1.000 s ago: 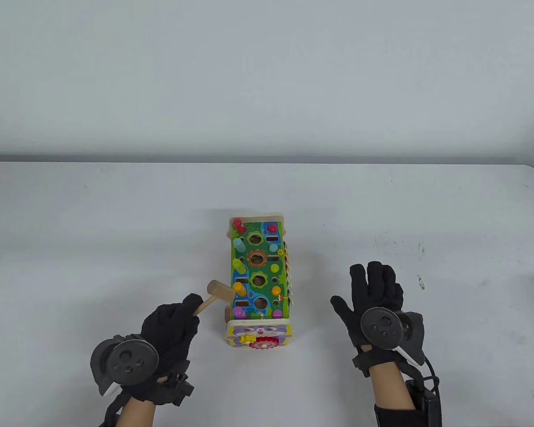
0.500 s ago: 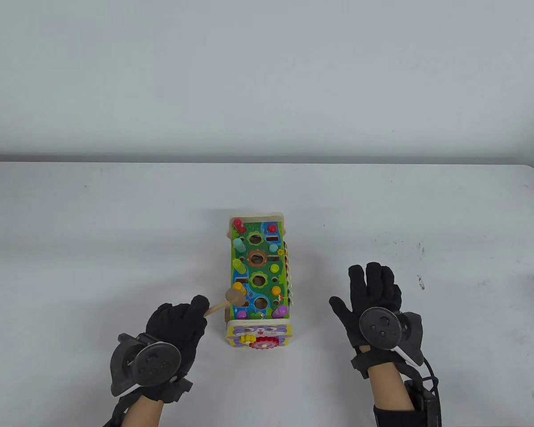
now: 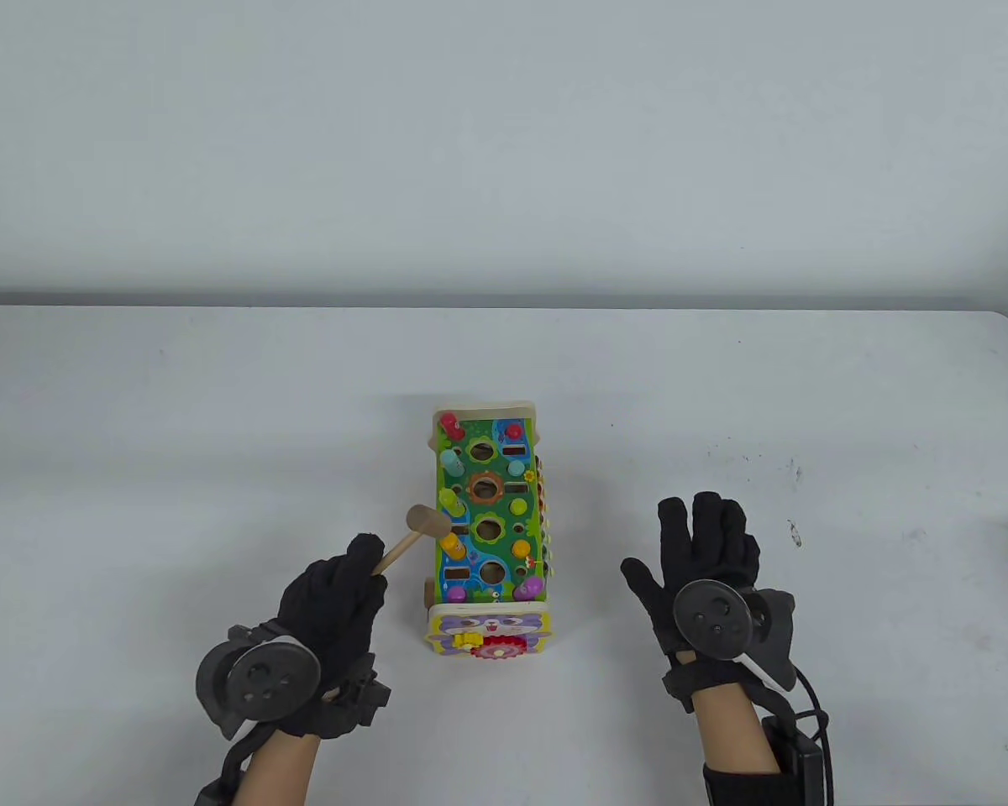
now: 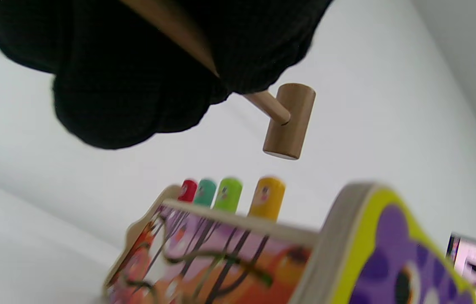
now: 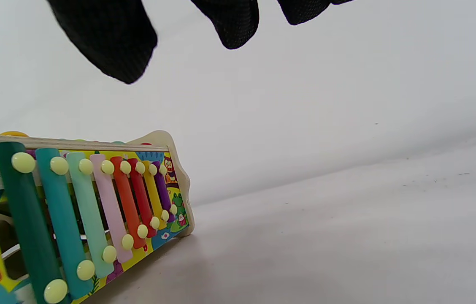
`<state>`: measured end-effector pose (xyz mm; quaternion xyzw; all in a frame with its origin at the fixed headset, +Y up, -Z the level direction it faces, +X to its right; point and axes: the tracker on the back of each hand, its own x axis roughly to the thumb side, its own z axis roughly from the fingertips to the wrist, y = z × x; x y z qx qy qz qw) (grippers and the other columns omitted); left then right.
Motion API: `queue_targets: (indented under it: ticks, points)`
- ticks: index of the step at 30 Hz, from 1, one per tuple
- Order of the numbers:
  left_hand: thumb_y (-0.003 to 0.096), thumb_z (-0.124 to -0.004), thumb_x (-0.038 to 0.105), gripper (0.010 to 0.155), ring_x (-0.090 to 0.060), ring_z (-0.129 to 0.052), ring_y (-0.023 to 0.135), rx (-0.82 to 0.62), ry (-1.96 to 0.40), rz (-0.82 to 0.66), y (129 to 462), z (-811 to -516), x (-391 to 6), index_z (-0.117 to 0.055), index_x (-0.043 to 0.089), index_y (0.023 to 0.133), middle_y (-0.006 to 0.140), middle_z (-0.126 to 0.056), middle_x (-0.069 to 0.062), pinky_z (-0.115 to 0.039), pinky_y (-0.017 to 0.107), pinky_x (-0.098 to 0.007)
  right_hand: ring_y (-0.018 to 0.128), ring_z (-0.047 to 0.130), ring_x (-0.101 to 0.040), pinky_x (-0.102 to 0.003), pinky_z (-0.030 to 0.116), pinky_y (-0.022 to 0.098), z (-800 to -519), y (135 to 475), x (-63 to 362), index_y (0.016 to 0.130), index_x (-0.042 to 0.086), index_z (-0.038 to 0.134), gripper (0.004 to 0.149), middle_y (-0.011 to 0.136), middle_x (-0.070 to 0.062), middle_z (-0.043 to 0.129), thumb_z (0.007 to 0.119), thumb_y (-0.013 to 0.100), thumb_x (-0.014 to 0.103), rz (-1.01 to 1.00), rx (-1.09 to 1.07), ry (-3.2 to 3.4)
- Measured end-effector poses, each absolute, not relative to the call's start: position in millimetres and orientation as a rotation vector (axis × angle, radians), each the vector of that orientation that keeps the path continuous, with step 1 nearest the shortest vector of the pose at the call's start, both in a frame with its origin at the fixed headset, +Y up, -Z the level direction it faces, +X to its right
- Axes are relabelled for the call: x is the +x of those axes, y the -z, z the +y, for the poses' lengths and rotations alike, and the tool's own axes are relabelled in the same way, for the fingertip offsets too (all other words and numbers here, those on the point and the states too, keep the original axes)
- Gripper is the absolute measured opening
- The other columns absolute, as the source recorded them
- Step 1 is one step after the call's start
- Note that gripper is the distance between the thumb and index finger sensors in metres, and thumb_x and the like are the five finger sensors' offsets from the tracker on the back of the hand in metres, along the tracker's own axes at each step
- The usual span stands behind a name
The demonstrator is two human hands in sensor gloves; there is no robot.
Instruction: Whack-a-mole
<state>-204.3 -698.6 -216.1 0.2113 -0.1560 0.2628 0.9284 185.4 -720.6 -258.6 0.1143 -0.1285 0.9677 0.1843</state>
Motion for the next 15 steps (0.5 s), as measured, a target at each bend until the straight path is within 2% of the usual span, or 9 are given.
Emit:
queue_targets:
  ticks: [2,4,6,10,15]
  points:
    - [0.0511,-0.077,0.022,0.052,-0.041,-0.100,0.047,0.373,-0.417,-0.320,219,-700,-199,-0.079,-0.001,0.097,0.073,-0.094,-0.024,-0.071,0.056,-0.067,0.097,0.025,-0.068,-0.079,0.027,0.057,-721,259,185,0.111,-0.003,0.043,0.075,0.110,-0.039,0.026,0.067,0.059,0.046,-0.355,0.322,-2.731]
    - [0.0514,-0.076,0.023,0.051,-0.039,-0.100,0.049,0.393,-0.375,-0.312,218,-699,-197,-0.079,0.001,0.098,0.074,-0.093,-0.022,-0.071,0.057,-0.066,0.097,0.025,-0.068,-0.079,0.027,0.057,-721,259,185,0.111,-0.003,0.043,0.075,0.110,-0.039,0.026,0.067,0.059,0.046,-0.351,0.321,-2.731]
    - [0.0514,-0.076,0.024,0.052,-0.038,-0.101,0.048,0.450,-0.433,-0.304,216,-697,-199,-0.078,0.001,0.098,0.073,-0.093,-0.022,-0.072,0.057,-0.065,0.097,0.025,-0.068,-0.079,0.027,0.057,-720,259,185,0.111,-0.003,0.042,0.075,0.110,-0.039,0.026,0.067,0.059,0.046,-0.352,0.321,-2.728]
    - [0.0515,-0.076,0.023,0.052,-0.039,-0.101,0.047,0.584,-0.705,-0.267,213,-690,-211,-0.076,0.001,0.098,0.073,-0.093,-0.022,-0.072,0.056,-0.065,0.097,0.025,-0.068,-0.079,0.027,0.057,-720,259,185,0.111,-0.003,0.042,0.075,0.110,-0.039,0.026,0.067,0.059,0.046,-0.361,0.318,-2.720]
    - [0.0523,-0.075,0.025,0.051,-0.036,-0.101,0.049,0.670,-0.884,-0.237,215,-684,-219,-0.070,0.002,0.098,0.075,-0.091,-0.021,-0.072,0.056,-0.064,0.097,0.025,-0.068,-0.079,0.027,0.057,-720,259,186,0.111,-0.003,0.042,0.075,0.110,-0.039,0.025,0.067,0.059,0.046,-0.369,0.315,-2.714]
